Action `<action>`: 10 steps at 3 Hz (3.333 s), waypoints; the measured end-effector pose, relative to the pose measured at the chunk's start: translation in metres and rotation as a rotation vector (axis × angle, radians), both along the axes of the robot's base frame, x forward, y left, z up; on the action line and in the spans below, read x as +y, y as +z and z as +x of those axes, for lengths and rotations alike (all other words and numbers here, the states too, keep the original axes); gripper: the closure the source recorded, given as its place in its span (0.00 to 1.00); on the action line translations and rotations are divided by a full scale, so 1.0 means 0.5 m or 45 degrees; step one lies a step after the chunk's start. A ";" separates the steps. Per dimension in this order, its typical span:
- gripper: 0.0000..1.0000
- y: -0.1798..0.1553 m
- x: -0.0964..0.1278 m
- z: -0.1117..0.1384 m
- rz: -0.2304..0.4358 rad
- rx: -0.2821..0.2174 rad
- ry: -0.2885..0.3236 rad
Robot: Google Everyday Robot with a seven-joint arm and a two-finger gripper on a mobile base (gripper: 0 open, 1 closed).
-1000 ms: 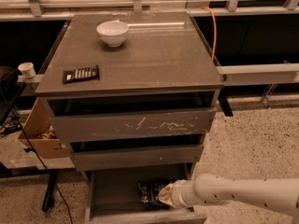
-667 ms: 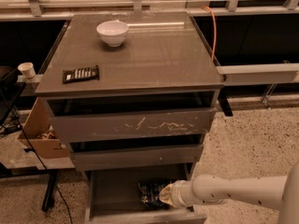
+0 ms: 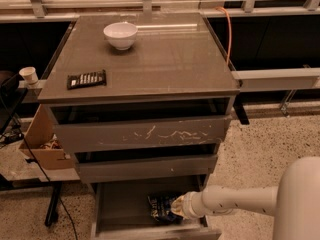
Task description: Pick blue chip bag from bottom drawer and place on counter
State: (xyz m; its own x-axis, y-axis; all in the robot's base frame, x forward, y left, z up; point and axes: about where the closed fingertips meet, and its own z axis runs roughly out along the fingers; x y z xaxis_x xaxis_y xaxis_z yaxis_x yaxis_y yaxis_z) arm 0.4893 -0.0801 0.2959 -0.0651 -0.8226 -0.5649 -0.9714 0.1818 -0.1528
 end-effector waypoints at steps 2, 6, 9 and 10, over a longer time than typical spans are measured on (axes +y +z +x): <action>1.00 -0.139 0.016 0.077 0.019 0.039 0.025; 0.27 -0.214 0.021 0.114 0.052 0.095 0.009; 0.16 -0.231 0.028 0.123 0.060 0.104 0.013; 0.20 -0.262 0.023 0.127 0.059 0.128 0.002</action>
Offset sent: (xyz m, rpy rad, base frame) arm 0.0589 0.0068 -0.0934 0.0208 0.0326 0.0187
